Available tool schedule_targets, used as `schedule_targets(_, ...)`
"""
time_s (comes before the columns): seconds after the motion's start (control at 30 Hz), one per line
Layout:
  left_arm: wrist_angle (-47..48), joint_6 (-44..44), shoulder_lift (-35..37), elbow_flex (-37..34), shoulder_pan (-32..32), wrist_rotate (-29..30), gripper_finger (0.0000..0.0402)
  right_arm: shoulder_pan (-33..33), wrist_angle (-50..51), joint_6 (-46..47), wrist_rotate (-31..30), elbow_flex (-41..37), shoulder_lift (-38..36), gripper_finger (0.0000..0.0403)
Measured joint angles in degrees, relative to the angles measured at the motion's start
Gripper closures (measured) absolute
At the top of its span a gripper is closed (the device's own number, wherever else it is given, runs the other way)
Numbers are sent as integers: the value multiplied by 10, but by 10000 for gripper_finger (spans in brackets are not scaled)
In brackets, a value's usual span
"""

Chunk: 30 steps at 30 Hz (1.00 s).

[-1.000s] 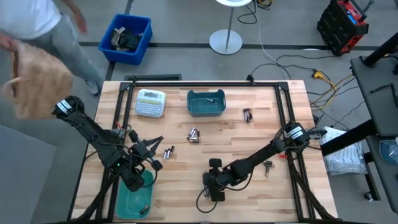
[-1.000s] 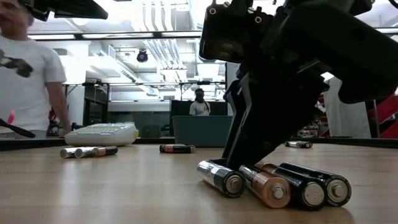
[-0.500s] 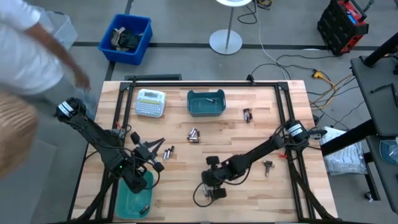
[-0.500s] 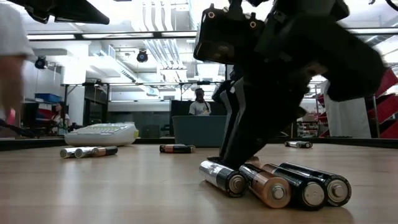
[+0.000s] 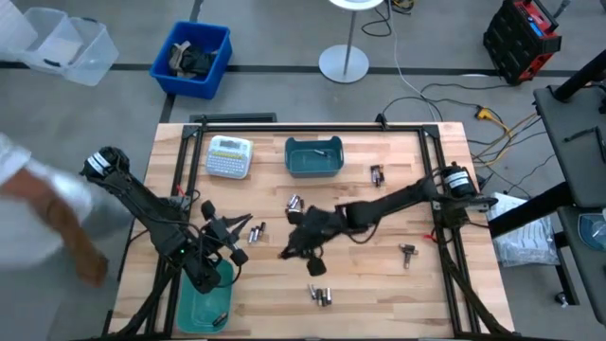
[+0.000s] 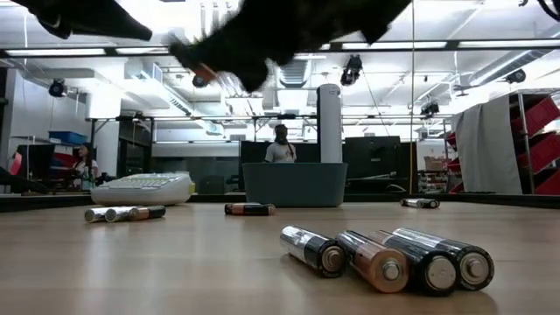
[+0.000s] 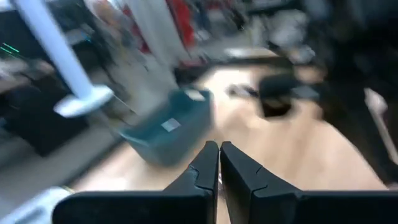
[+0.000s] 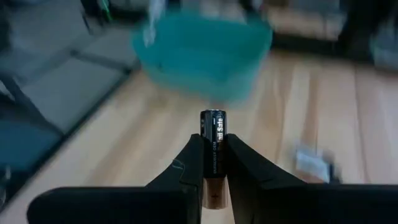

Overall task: Sort batteries
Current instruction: Put the brown battery into the green bin

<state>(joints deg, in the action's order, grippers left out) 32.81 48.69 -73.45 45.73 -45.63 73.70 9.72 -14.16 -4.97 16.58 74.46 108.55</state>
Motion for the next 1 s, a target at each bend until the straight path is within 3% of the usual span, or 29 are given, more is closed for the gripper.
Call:
schedule_targets(0.13,-4,3,-1,5,0,-120,402,-17,-118,-21,29,0,27,367)
schedule_targets(0.27,-14,4,-4,4,-3,-168,395,-26,-168,-46,28,1,33,368)
schedule_targets(0.7,-126,-64,-4,4,-2,-163,324,-35,-117,-75,10,22,34,368)
schedule_targets(0.9,-129,-62,-4,2,0,-165,317,-35,-112,-80,2,22,34,368)
schedule_targets(1.0,-137,-60,-4,3,0,-198,317,-35,-110,-81,-5,22,34,368)
